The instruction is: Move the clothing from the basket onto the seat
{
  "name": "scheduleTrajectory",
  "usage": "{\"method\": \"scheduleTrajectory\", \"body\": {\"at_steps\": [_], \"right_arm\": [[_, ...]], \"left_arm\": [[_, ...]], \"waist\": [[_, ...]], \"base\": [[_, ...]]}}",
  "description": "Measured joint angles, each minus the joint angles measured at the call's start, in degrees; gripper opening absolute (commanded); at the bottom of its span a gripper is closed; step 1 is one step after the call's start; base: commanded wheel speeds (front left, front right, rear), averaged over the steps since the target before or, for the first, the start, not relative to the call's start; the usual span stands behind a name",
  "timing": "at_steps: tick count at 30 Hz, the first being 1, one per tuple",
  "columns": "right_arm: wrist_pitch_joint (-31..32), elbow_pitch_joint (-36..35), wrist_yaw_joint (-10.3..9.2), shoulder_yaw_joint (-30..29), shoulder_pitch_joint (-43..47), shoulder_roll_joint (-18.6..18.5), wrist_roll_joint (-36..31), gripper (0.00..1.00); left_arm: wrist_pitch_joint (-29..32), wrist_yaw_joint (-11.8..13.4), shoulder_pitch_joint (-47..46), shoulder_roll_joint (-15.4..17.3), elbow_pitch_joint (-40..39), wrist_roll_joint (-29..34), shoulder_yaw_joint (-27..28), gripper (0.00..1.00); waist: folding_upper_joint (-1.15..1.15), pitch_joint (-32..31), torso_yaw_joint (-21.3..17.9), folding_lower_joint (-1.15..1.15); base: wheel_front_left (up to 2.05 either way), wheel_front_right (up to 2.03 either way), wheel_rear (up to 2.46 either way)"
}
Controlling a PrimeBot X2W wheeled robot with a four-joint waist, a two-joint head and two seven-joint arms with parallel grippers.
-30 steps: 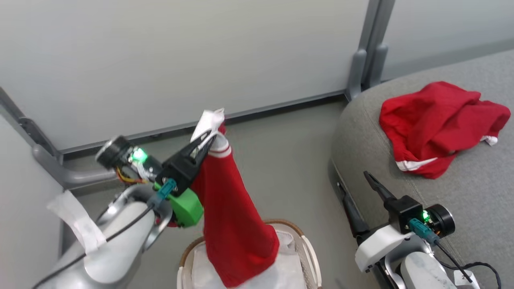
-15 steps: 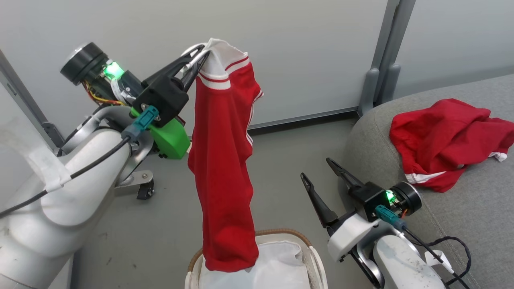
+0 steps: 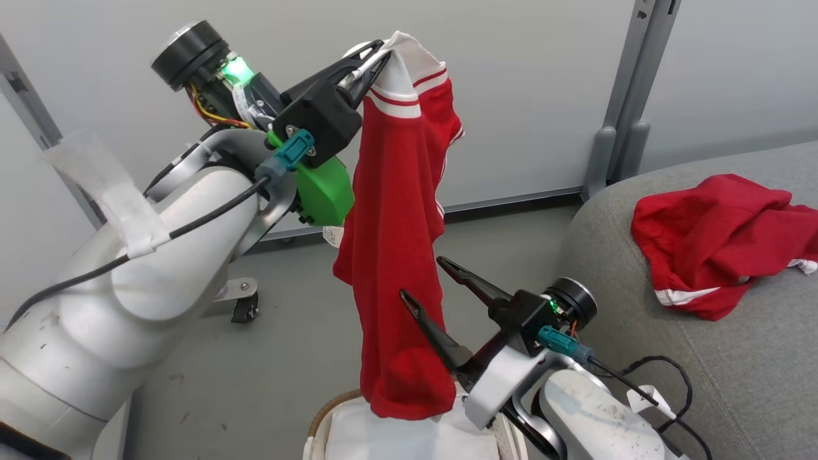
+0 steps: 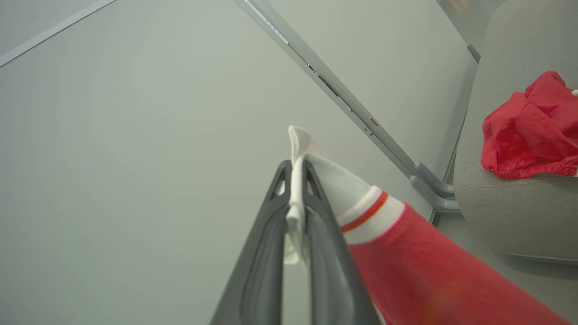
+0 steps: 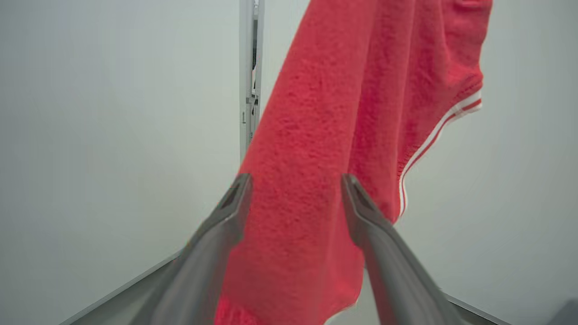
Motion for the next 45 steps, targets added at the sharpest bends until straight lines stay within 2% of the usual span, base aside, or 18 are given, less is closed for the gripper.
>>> {"method": "scheduleTrajectory", "body": {"at_steps": [5,14,22,24,25,27,38,44,45], "right_arm": [[0.0,0.42,0.0,1.33,-2.33,0.05,2.66,1.0],[0.0,5.65,0.0,-5.94,-4.76,-0.03,-0.13,1.0],[0.0,12.03,0.0,-6.59,-7.63,-0.01,-1.85,1.0],[0.0,14.0,0.0,-6.13,-8.3,-0.01,-1.82,0.42],[0.0,14.48,0.0,-6.04,-8.54,-0.01,-1.75,0.3],[0.0,15.4,0.0,-5.81,-8.7,0.0,-1.14,0.0],[0.01,15.69,0.0,-5.86,-8.79,0.0,0.25,0.0],[0.01,15.43,0.0,-7.38,-8.87,0.0,0.18,0.0],[0.01,15.36,0.0,-7.67,-8.9,0.0,0.1,0.0]], "left_arm": [[0.48,0.0,-1.69,-2.59,2.07,-0.78,-2.35,0.0],[0.98,-0.01,-3.59,-7.75,3.96,-3.09,-6.1,0.0],[0.36,-0.01,-4.43,-9.0,2.18,-4.59,-7.8,0.0],[0.29,0.0,-4.43,-8.98,1.77,-5.35,-7.73,0.0],[0.27,0.0,-4.42,-8.83,1.68,-5.64,-7.65,0.0],[0.01,0.45,-4.27,-8.05,1.58,-6.16,-7.24,0.0],[-3.86,4.27,5.23,-4.57,3.04,-11.7,-4.02,0.0],[-8.47,6.94,13.06,-4.42,5.39,-14.95,-2.45,0.0],[-8.95,7.28,14.23,-4.48,5.79,-15.32,-2.15,0.1]], "waist": [[0.0,-0.24,0.94,0.0],[0.0,-0.65,3.06,0.0],[0.0,-0.47,4.08,0.0],[0.0,-0.35,4.15,0.0],[0.0,-0.31,4.14,0.0],[0.0,-0.17,4.04,0.0],[0.0,0.99,2.9,0.0],[0.0,1.61,2.79,0.0],[0.0,1.67,2.77,0.0]], "base": [[0.0,0.0,0.0],[0.0,0.0,0.0],[0.0,0.0,0.0],[0.0,0.0,0.0],[0.0,0.0,0.0],[0.0,0.0,0.0],[0.0,0.0,0.0],[0.0,0.0,0.0],[0.0,0.0,0.0]]}}
